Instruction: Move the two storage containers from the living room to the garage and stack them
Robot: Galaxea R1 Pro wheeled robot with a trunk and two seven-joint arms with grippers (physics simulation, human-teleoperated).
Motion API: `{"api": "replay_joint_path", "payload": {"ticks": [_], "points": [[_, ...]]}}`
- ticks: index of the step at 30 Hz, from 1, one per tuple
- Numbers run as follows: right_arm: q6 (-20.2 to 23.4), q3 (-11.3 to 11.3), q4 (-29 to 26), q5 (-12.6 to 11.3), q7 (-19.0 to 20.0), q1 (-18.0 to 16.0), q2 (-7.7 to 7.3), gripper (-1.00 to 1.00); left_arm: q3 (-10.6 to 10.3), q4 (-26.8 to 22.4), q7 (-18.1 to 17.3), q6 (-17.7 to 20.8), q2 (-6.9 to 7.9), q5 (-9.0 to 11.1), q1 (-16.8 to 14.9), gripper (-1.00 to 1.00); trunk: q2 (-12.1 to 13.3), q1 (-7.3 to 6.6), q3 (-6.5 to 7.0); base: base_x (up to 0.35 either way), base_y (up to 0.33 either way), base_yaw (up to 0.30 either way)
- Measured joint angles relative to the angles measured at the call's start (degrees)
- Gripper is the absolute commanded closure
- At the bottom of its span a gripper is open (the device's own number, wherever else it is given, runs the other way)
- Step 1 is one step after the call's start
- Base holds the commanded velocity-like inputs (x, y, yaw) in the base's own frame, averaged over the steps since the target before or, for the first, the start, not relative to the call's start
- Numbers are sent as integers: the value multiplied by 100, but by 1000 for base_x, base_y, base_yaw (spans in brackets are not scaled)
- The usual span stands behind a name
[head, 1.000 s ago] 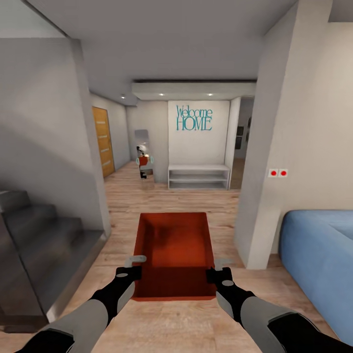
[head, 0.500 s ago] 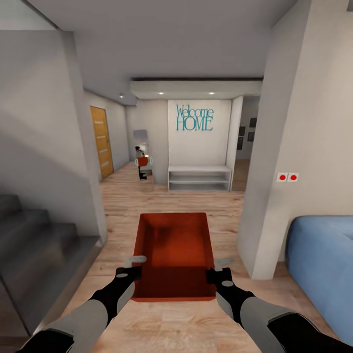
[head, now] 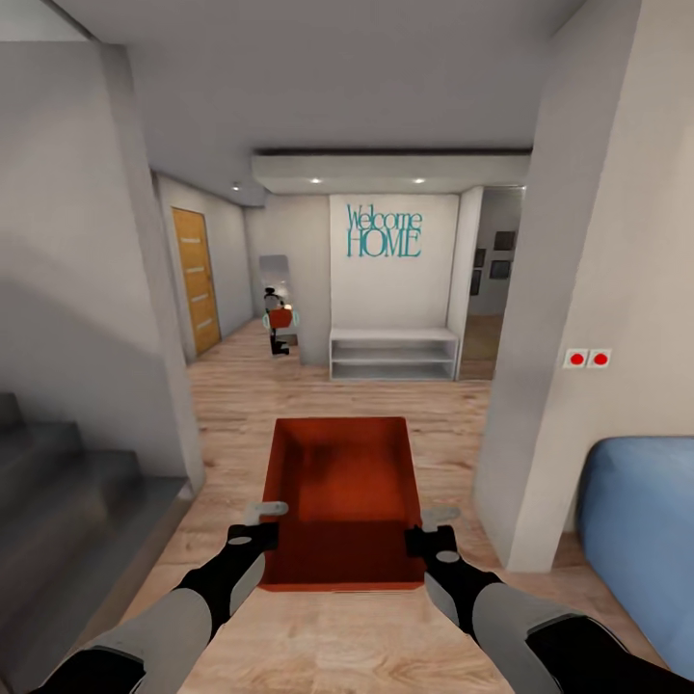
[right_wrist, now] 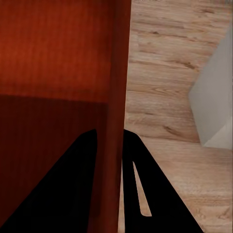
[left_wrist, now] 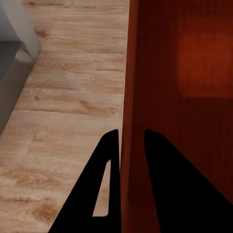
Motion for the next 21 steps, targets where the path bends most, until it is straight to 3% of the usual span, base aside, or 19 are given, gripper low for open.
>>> {"api": "replay_joint_path", "payload": {"ticks": [21], "points": [[36,20,-7,-1,-8,0,7,100,0,24,0,0,4,22,0,100,0,0,0,323,0,0]]}}
